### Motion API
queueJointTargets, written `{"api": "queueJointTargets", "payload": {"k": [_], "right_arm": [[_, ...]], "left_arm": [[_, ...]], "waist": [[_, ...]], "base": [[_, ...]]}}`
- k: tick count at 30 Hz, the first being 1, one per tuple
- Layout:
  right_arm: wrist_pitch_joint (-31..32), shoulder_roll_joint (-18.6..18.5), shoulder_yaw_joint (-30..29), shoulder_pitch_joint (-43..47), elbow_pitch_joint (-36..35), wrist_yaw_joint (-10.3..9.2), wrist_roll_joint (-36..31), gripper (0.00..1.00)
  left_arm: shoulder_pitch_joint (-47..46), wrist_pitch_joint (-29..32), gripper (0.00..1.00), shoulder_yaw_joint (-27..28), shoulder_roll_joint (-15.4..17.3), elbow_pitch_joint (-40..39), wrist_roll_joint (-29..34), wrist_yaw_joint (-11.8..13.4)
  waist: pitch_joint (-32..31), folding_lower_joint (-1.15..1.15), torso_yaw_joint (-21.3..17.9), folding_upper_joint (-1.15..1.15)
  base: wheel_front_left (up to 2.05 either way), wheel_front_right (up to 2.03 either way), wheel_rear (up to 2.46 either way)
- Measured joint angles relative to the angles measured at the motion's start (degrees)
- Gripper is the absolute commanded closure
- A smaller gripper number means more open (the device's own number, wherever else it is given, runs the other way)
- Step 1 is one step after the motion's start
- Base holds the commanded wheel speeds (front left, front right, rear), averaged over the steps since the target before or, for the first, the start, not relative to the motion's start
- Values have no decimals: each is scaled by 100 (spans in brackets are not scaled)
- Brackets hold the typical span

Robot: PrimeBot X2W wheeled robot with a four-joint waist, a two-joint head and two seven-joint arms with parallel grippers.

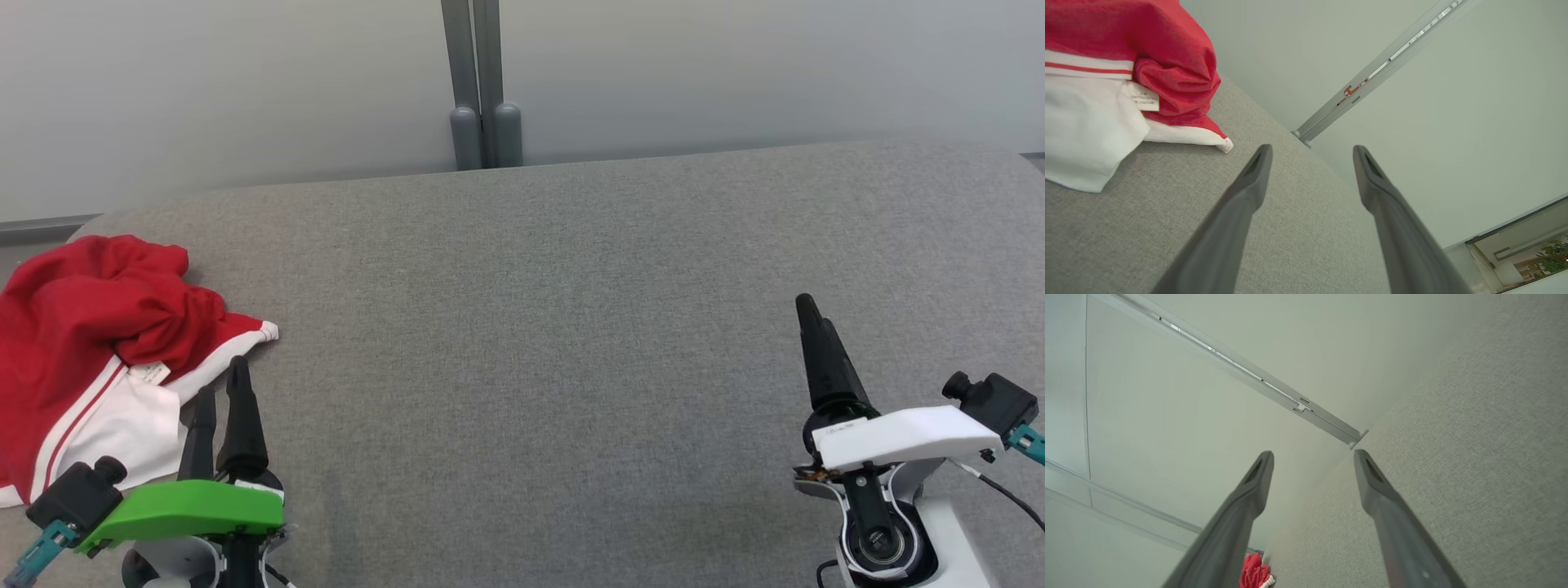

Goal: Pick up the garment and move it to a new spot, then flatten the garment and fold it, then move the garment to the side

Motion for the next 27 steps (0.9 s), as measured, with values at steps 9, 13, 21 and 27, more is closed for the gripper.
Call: {"api": "queueJointTargets", "payload": {"k": [9, 13, 21, 27], "right_arm": [[-165, -4, 186, -38, -30, 0, -1277, 0], [-225, -7, 203, -47, 26, 0, -1803, 0], [-352, -13, 247, -105, 216, 0, -2487, 0], [-428, -14, 341, -143, 222, 0, -2928, 0]], "left_arm": [[3, -151, 0, -148, 5, -9, 1057, 224], [12, -210, 0, -181, 7, -30, 1383, 287], [33, -349, 0, -265, 24, 12, 2052, 290], [34, -425, 0, -327, 26, 7, 2432, 322]], "waist": [[-1, 0, 1, 0], [-4, 0, 5, 0], [1, 0, 12, 0], [9, 0, 7, 0]], "base": [[0, 0, 0], [0, 0, 0], [0, 0, 0], [0, 0, 0]]}}
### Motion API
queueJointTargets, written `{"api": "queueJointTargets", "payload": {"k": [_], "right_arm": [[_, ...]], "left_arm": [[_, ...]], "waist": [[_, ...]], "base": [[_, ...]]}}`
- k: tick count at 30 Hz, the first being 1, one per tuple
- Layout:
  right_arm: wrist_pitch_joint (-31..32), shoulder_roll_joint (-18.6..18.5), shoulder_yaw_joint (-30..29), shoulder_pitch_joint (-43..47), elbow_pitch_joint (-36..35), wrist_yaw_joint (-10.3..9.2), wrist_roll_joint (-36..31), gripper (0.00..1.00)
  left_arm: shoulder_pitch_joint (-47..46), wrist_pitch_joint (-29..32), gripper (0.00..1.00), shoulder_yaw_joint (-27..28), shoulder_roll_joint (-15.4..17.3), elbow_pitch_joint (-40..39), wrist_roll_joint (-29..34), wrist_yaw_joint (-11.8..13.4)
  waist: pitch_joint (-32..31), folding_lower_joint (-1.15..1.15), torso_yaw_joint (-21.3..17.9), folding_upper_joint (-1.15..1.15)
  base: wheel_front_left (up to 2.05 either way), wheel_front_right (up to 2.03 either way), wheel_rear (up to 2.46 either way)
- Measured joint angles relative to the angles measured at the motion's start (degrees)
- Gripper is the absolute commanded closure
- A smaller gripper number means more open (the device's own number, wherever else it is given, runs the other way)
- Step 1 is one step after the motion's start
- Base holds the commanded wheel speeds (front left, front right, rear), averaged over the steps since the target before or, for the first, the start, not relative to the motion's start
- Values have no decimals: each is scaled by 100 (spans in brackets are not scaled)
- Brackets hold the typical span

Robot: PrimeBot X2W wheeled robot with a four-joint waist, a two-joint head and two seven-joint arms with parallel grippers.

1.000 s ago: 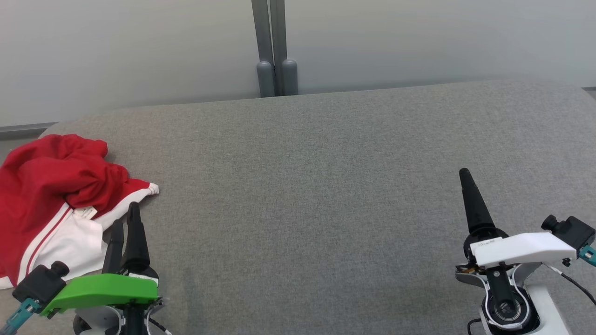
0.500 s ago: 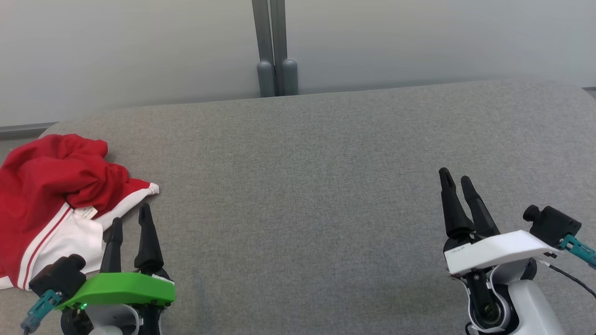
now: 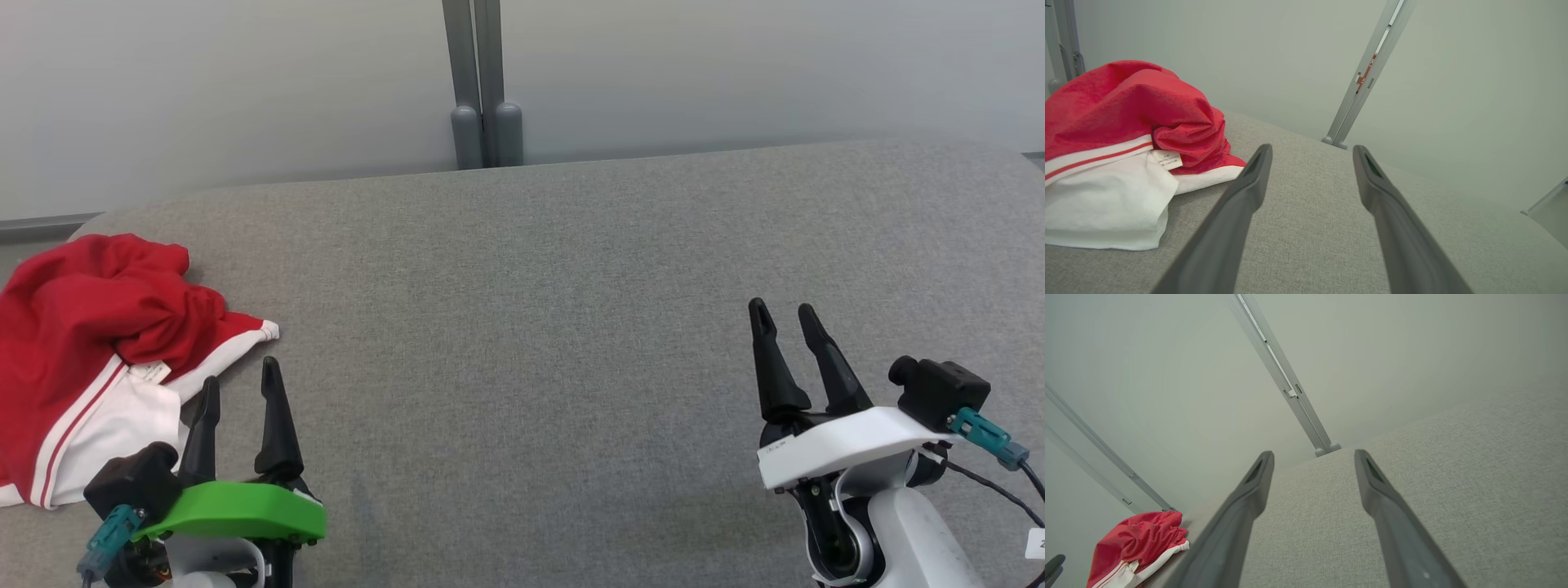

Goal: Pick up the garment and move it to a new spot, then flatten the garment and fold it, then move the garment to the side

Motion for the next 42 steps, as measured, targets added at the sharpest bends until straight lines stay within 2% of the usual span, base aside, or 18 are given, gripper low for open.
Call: {"api": "queueJointTargets", "payload": {"k": [25, 42], "right_arm": [[-341, -12, 142, -83, 89, 1, -1350, 0], [-524, -20, 241, -128, 88, 9, -2023, 0]], "left_arm": [[58, -331, 0, -124, 10, -54, 1350, 155], [65, -515, 0, -186, 18, -126, 2084, 205]], "waist": [[-24, 0, 12, 0], [53, 0, 35, 0]], "base": [[0, 0, 0], [0, 0, 0]]}}
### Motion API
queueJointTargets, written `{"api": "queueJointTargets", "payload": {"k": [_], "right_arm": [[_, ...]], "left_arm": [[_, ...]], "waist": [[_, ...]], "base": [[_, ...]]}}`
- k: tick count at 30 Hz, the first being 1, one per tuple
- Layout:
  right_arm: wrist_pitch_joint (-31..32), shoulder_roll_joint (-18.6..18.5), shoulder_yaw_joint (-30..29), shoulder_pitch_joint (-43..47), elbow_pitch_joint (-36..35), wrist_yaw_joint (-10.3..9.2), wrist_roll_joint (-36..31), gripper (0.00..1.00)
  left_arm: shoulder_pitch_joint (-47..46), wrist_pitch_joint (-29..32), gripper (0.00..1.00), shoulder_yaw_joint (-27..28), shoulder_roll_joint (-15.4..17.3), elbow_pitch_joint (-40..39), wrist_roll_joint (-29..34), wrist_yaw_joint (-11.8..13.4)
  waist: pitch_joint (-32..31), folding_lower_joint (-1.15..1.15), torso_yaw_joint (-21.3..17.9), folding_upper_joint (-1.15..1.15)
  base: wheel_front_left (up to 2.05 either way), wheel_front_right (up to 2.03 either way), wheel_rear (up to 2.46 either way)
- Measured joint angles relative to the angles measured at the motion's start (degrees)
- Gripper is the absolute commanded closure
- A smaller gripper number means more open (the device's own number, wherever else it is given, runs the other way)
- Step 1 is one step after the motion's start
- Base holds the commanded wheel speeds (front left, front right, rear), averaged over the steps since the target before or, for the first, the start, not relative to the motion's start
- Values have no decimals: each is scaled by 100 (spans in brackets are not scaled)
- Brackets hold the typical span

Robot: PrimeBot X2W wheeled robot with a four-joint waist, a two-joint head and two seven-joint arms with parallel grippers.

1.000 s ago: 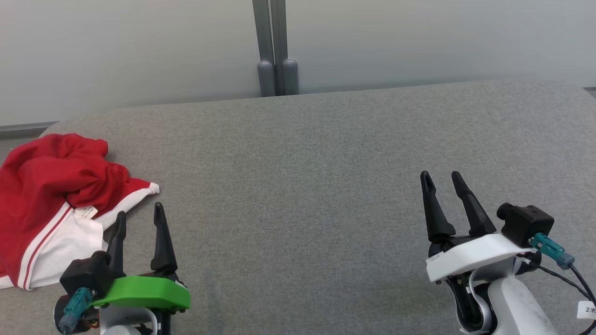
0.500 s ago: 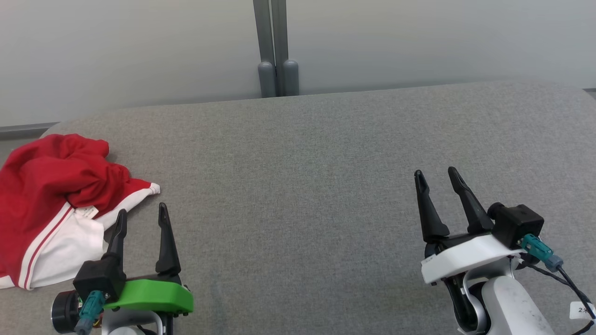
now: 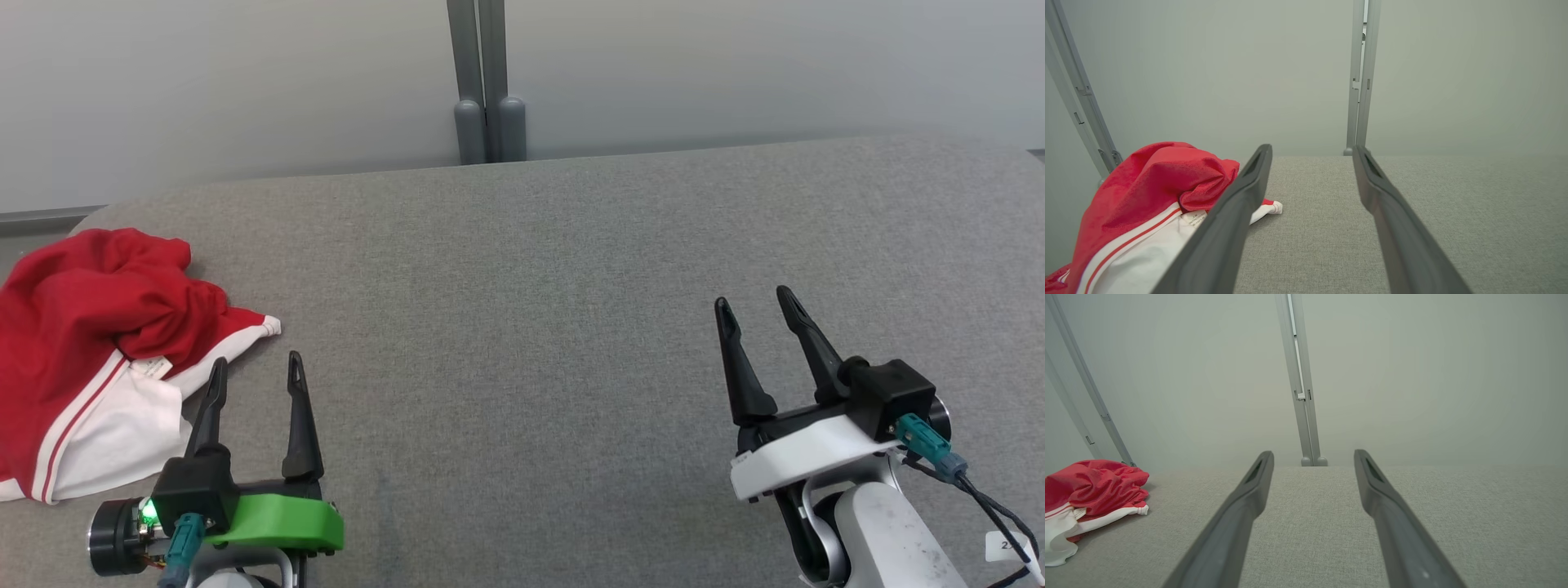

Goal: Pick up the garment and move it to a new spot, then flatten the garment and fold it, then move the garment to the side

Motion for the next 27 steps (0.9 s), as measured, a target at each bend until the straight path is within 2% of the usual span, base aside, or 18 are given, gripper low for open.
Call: {"api": "queueJointTargets", "payload": {"k": [10, 27], "right_arm": [[-102, -3, 22, -58, 1, 0, -368, 0], [-102, -4, -14, -82, 74, 1, -344, 0]], "left_arm": [[-3, -101, 0, -22, 3, -55, 381, 25], [-16, -109, 0, -42, 4, -40, 357, 42]], "waist": [[79, 0, 9, 0], [126, 0, 1, 0]], "base": [[0, 0, 0], [0, 0, 0]]}}
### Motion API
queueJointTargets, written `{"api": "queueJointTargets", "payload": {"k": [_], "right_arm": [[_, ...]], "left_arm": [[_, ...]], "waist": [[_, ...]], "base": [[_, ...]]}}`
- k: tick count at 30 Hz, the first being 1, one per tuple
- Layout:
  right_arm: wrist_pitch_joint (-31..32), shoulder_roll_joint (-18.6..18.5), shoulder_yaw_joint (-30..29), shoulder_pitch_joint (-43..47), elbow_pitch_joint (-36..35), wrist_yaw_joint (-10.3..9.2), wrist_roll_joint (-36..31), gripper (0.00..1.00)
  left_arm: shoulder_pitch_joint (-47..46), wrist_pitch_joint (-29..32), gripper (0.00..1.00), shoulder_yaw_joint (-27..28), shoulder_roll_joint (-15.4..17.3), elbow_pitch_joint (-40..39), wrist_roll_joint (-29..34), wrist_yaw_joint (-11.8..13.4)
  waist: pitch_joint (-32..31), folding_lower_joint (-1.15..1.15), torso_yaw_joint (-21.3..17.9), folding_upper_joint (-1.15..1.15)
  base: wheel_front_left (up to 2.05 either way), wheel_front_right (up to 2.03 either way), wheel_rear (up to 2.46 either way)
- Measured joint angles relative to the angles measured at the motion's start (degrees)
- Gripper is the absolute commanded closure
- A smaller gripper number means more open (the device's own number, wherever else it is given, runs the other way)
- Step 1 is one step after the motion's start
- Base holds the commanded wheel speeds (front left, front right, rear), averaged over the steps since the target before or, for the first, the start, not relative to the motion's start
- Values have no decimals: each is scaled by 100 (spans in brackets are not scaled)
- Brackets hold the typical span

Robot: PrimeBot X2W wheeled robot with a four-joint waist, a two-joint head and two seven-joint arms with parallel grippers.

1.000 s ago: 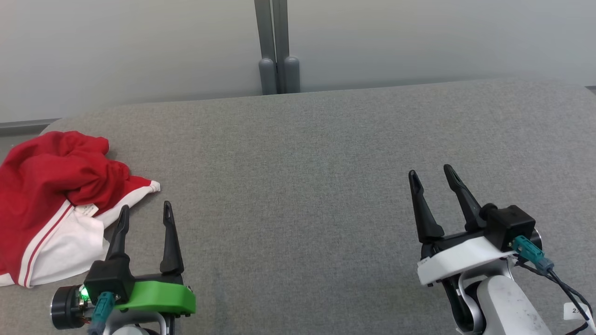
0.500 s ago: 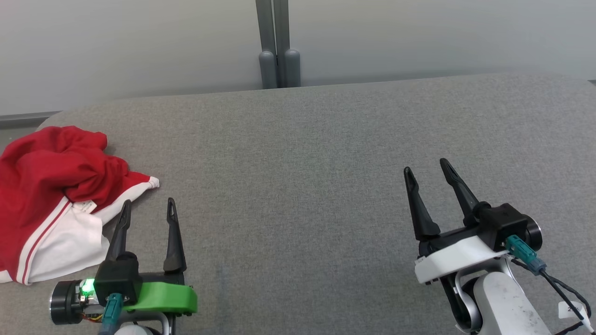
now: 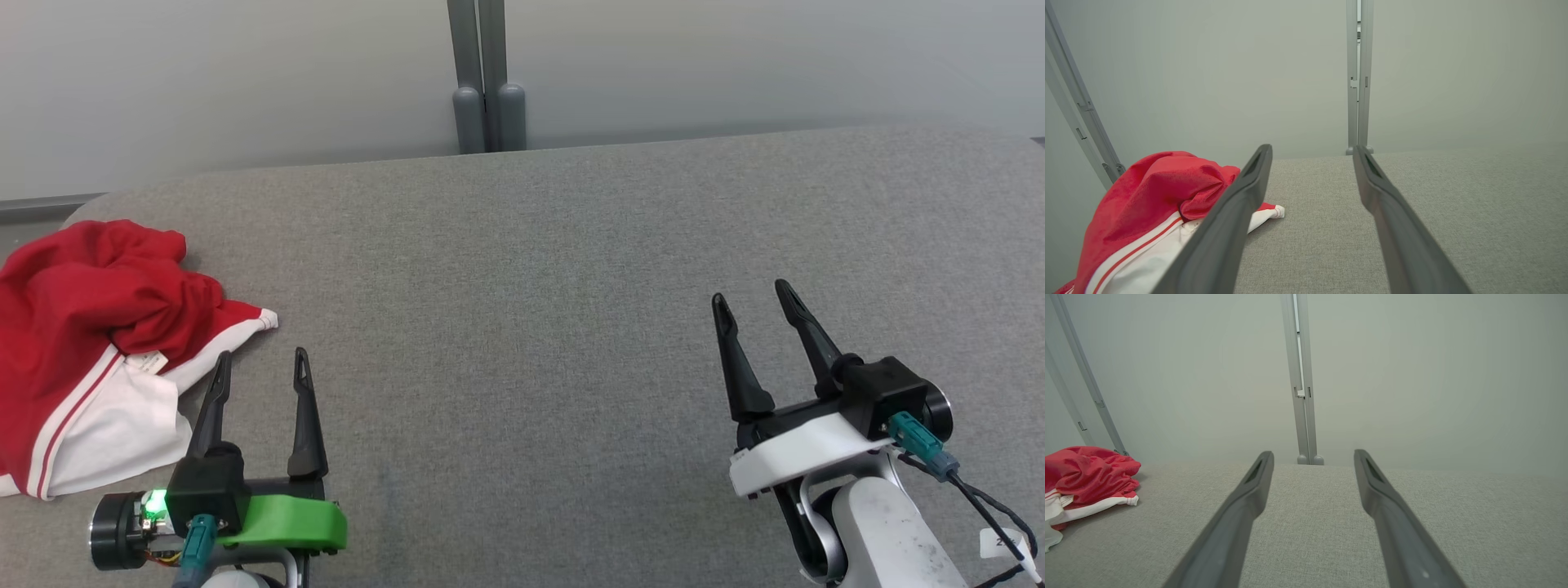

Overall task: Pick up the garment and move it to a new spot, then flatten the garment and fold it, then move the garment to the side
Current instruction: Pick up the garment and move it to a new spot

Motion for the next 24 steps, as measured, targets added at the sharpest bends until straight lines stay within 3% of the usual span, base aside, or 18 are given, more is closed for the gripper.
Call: {"api": "queueJointTargets", "payload": {"k": [12, 24], "right_arm": [[-1, -1, -38, 0, 49, -1, 47, 0], [-1, -1, 198, -1, 53, 0, 178, 0]], "left_arm": [[-44, 0, 0, 37, 0, 156, -197, 15], [-57, 0, 0, 212, 2, 201, -448, 34]], "waist": [[33, 0, 105, 0], [105, 0, 564, 0]], "base": [[0, 0, 0], [0, 0, 0]]}}
